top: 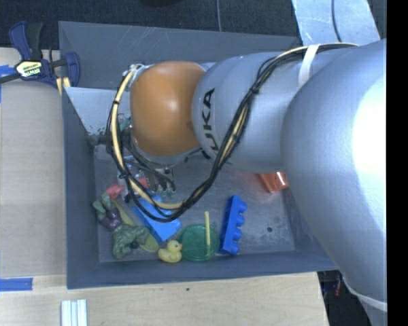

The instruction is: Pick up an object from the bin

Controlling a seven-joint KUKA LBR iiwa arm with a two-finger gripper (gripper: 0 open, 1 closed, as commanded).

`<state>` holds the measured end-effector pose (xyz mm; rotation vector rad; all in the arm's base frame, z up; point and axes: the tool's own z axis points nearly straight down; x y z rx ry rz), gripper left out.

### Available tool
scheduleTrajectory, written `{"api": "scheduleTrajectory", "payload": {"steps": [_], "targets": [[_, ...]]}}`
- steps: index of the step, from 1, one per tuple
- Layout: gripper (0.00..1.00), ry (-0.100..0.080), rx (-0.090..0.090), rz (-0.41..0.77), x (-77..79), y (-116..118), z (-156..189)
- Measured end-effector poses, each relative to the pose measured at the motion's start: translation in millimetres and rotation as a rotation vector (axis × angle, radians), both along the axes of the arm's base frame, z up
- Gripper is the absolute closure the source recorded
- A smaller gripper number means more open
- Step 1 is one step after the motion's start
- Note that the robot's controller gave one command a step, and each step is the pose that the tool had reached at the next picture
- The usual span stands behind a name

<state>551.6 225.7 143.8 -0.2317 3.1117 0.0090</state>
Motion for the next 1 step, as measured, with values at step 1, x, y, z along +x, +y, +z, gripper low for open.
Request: {"api": "scheduleTrajectory", "payload": {"steps": [1], "targets": [[1.00,-0.007,-0.002,0.204,1.4,-3.3,62.5]]}}
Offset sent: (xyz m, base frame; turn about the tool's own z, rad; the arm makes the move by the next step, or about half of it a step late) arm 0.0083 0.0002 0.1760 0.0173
